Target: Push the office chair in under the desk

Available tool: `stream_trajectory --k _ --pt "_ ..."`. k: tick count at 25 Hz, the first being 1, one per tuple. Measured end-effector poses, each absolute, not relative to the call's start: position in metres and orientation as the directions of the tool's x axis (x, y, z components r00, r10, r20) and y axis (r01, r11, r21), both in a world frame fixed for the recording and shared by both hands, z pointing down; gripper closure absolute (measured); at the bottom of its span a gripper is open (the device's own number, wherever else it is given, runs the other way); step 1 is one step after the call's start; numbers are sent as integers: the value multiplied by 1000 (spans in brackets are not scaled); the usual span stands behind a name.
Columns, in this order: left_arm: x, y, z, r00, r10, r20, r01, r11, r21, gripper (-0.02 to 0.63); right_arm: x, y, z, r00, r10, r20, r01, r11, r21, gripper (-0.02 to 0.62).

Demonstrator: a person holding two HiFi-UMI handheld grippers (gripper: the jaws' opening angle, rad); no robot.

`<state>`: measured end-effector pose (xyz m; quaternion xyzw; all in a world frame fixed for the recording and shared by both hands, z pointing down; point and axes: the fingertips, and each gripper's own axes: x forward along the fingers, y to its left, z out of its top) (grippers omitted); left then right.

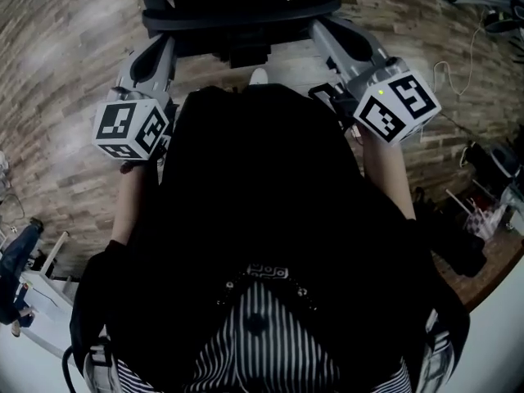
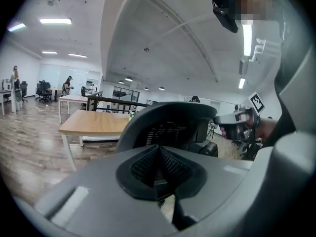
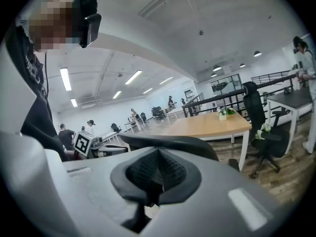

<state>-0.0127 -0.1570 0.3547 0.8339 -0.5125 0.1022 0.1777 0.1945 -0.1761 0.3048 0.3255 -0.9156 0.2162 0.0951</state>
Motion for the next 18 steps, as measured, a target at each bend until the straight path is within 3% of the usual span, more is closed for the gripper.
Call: stream_trajectory --k 7,9,18 --pt "-3 -154 364 427 -823 374 -903 -365 229 601 236 -185 334 -759 -558 337 -651 667 -363 592" --pt "-1 -150 367 444 -807 390 -895 -383 227 601 239 -186 335 -761 -556 335 -649 665 -370 533" --pt "-17 -156 353 474 -800 368 -880 -419 223 583 235 -198 336 -709 -593 381 -704 627 -334 447"
